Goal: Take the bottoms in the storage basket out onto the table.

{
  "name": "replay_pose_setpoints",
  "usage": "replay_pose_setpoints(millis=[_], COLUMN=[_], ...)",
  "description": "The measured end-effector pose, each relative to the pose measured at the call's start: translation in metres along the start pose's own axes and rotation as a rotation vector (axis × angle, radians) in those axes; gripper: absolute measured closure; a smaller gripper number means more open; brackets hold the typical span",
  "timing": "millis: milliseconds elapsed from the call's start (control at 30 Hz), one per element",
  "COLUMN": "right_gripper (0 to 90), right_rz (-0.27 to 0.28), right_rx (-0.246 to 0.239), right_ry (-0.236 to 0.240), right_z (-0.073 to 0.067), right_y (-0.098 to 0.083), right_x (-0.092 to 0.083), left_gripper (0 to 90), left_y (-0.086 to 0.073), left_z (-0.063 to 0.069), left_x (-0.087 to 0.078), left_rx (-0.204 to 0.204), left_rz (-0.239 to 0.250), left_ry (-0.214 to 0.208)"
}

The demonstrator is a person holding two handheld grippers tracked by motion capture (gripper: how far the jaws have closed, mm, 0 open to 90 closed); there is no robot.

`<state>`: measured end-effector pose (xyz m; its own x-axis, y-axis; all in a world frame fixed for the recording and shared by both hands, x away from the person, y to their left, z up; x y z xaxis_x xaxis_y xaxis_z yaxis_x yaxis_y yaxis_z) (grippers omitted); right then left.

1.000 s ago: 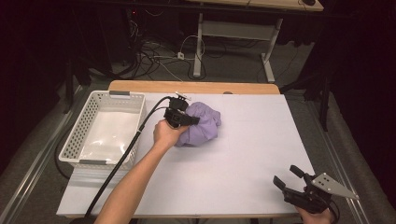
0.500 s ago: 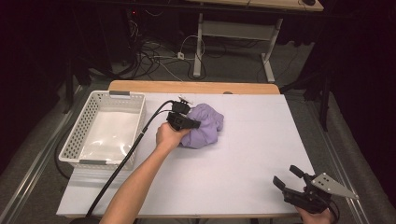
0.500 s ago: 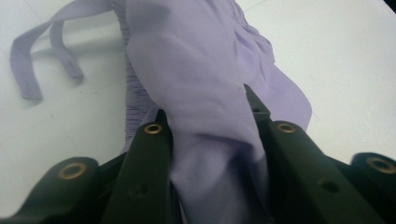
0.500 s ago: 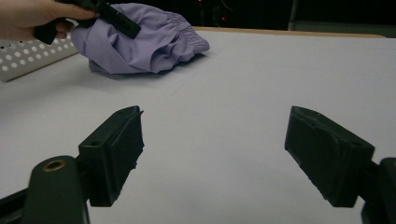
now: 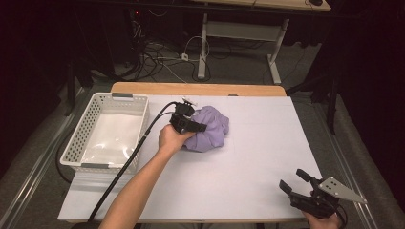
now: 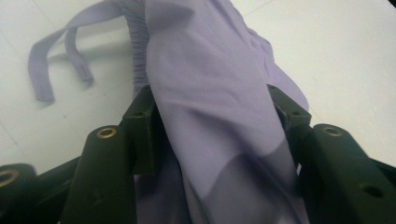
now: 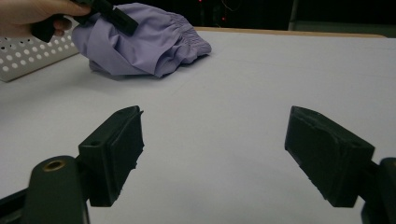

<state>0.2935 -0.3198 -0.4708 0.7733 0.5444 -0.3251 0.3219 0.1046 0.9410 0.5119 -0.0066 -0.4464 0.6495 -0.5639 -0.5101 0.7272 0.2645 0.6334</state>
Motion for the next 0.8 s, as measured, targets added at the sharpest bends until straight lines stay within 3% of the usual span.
replay_pose_setpoints(millis=[233,800], right_gripper=[20.2,20.2], right_rz=[-0.001,-0.001], right_rx=[-0.005,-0.002], right_ry=[0.0,0.001], right_z=[0.0,0.0], right_y=[0.0,0.0], right_x=[0.0,0.0], left_gripper=[43.6,43.6], left_y=[0.003,0.009], left_z=[0.008,0.01], left_x=[-0.013,-0.028], left_rx=[0.033,0.065], left_rz=[0.019,0.035], left_ry=[-0.015,-0.021])
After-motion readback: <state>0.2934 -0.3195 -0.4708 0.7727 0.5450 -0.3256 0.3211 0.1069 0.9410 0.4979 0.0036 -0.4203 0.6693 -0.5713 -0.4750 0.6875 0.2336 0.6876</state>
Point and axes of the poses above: each handheld gripper's, and its own axes: x roughly forward along the jaws, y roughly out of its top, z roughly to its right, the point moved 5 cm from there along x, roughly forward along the jaws, and after that the axes turned 2 degrees about y, right-handed, at the moved point
